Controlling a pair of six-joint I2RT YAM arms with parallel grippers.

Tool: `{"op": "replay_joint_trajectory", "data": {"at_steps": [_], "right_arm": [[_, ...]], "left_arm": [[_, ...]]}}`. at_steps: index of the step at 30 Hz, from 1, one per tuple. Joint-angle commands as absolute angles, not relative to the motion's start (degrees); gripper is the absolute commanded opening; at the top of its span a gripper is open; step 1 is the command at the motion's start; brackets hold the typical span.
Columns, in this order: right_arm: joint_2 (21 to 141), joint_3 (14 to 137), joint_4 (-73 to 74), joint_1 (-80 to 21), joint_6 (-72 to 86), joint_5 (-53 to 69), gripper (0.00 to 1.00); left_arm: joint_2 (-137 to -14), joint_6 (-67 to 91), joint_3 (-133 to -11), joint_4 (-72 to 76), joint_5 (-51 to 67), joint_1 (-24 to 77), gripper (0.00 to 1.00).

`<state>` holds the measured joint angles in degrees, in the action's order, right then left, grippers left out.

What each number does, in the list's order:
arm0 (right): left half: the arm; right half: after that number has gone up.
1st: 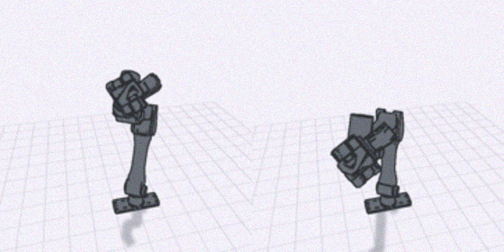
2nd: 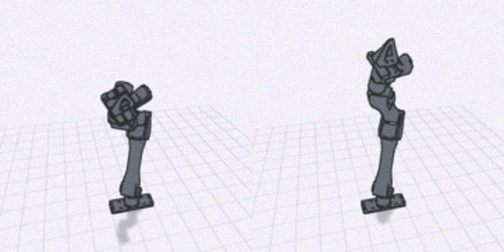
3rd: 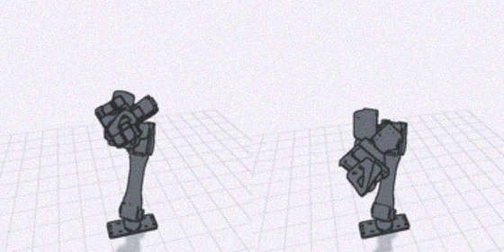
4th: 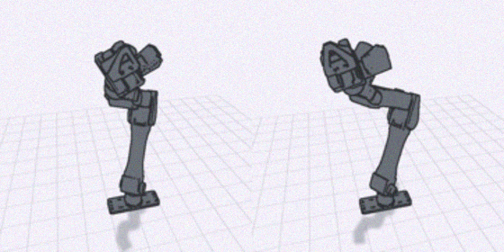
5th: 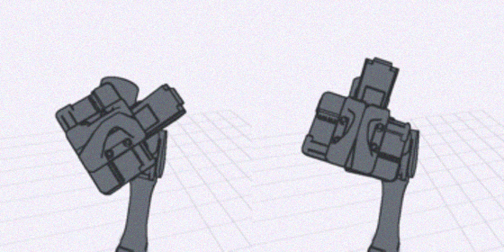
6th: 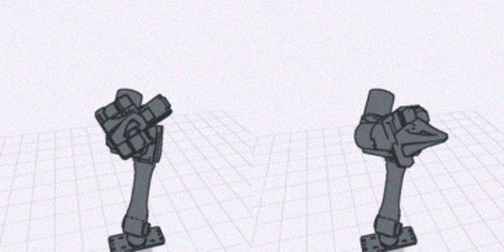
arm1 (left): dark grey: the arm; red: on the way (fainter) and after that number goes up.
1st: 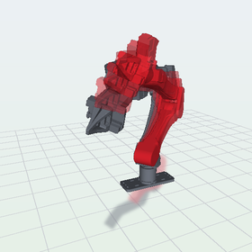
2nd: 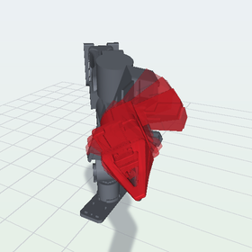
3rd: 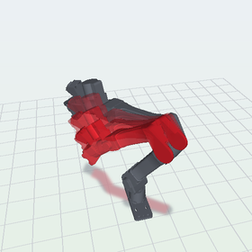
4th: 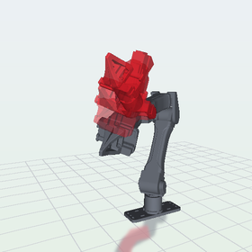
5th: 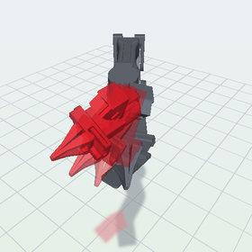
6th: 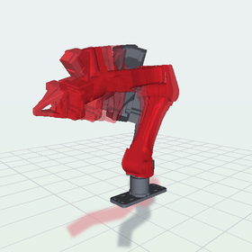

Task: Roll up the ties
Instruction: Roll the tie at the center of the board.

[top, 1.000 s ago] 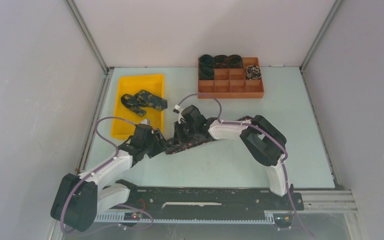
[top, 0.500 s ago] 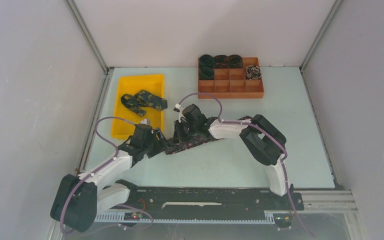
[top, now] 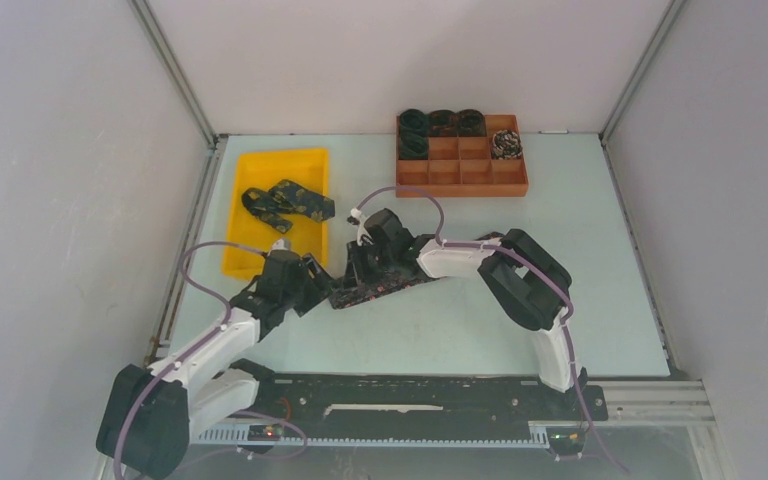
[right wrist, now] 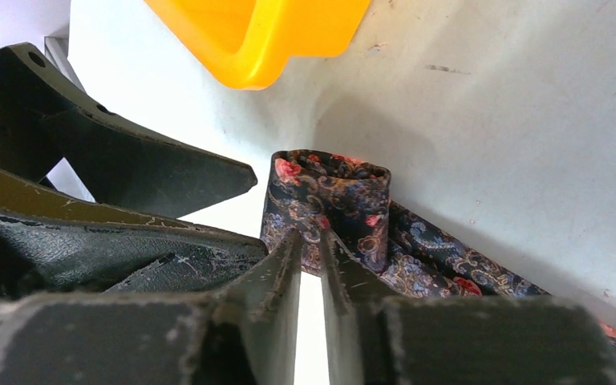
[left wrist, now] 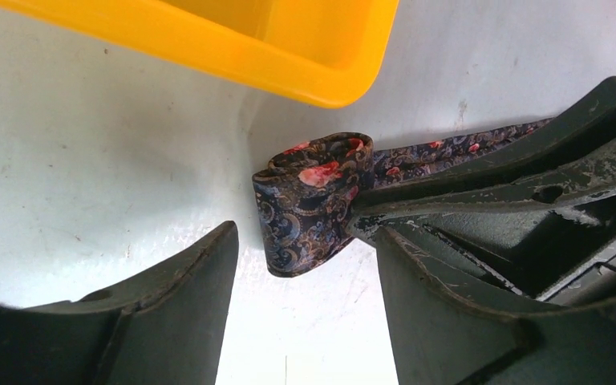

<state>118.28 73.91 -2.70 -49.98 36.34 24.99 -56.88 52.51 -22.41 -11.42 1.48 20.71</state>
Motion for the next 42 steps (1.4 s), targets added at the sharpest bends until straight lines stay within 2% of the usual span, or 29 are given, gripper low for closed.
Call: {"op": "replay_joint_trajectory", "data": {"at_steps": [1,4,13,20,29,42], "right_arm": [[114.54,74.04,-6.62,-49.30,36.44,26.15,0.25],[114.81,74.47,-8.30,-48.17,37.47,27.27,0.33],[120.50,82.74,-5.71,-46.56,37.03,30.39,0.35],[127.42,92.08,2.16,-46.58,35.20,32.42,0.31],[130.03,92.38,3.10,-46.14,34.16,37.37,0.27],[127.58,88.06,4.57,-45.39,35.31,34.97,0.22]], "left_arm": [[-54.37,53.29,-22.23,-12.17,0.22,20.39,0.68],[-53.21,53.17,-21.45,-12.72,0.18,20.39,0.68],[-49.91,52.50,-19.89,-14.39,0.18,20.38,0.66],[-48.46,51.90,-19.69,-15.41,0.18,20.39,0.65],[-46.22,51.00,-19.76,-17.42,0.22,20.30,0.64],[-46.58,50.88,-20.04,-17.22,0.22,20.35,0.64]]}}
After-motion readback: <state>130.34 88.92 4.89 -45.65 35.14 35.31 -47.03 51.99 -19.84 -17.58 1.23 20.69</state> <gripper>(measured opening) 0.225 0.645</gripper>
